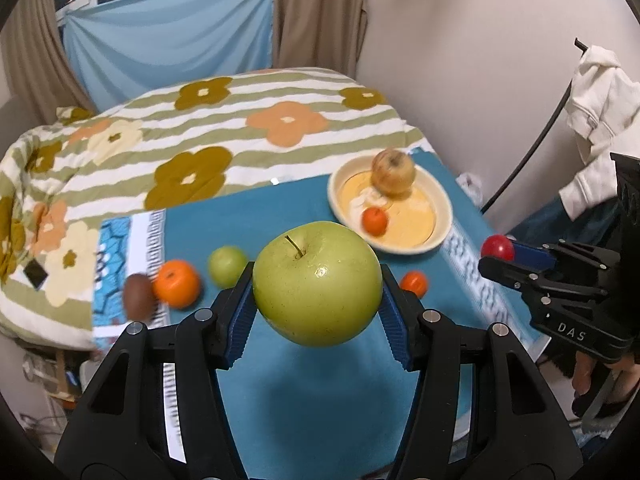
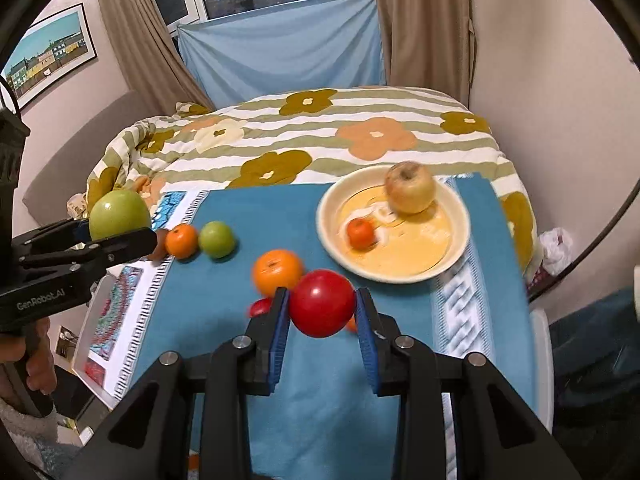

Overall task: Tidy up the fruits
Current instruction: 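Carry the green apple into the bowl and open the left tool while the right carries the red tomato over, then lower the red tomato into the bowl and open the right tool, then withdraw both open tools from the bowl back over the loose fruit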

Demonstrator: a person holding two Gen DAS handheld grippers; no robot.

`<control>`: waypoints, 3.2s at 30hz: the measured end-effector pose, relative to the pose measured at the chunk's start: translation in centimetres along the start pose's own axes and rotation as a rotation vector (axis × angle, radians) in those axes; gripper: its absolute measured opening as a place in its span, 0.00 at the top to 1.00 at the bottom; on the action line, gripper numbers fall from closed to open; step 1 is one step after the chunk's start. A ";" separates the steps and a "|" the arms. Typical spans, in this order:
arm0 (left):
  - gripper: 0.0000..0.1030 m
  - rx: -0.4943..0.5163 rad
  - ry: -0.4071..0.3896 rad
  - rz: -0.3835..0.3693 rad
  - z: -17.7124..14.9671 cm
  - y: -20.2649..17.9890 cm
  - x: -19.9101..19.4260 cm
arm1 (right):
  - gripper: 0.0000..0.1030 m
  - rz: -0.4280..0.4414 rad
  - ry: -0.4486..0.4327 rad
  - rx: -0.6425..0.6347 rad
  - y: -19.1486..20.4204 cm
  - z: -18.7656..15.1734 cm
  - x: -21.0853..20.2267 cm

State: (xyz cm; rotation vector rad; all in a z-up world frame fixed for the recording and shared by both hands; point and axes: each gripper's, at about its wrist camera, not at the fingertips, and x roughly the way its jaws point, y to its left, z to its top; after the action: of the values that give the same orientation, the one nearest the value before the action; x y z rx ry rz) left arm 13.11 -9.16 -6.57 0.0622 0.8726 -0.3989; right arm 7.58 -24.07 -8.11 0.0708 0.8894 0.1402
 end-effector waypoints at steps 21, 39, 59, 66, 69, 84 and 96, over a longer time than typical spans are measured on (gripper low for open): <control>0.41 -0.002 0.139 -0.007 5.4 -12.1 16.6 | 0.71 0.061 0.073 -0.069 -14.3 5.3 6.7; 0.41 0.060 0.209 0.091 4.0 -15.0 21.5 | 0.71 0.153 0.103 -0.064 -17.2 5.9 10.5; 0.00 -0.025 0.095 0.087 5.8 -11.7 15.9 | 0.71 0.173 0.096 -0.121 -14.9 6.7 10.6; 0.00 -0.060 0.086 0.132 5.1 -9.5 13.2 | 0.71 0.197 0.114 -0.153 -13.5 6.4 12.1; 0.00 -0.081 0.089 0.145 4.5 -8.6 12.7 | 0.71 0.199 0.120 -0.157 -13.4 6.4 13.0; 0.00 -0.145 0.122 0.153 1.9 -7.0 12.8 | 0.00 0.176 0.074 -0.207 -13.5 6.6 13.7; 0.00 -0.163 0.073 0.188 1.9 -6.6 9.4 | 0.00 0.179 0.063 -0.202 -13.2 6.3 10.9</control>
State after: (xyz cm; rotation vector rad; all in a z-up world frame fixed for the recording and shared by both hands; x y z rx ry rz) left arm 17.54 -18.61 -11.74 0.0080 0.9601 -0.1499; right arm 20.49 -35.48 -14.09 -0.0426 0.9274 0.3998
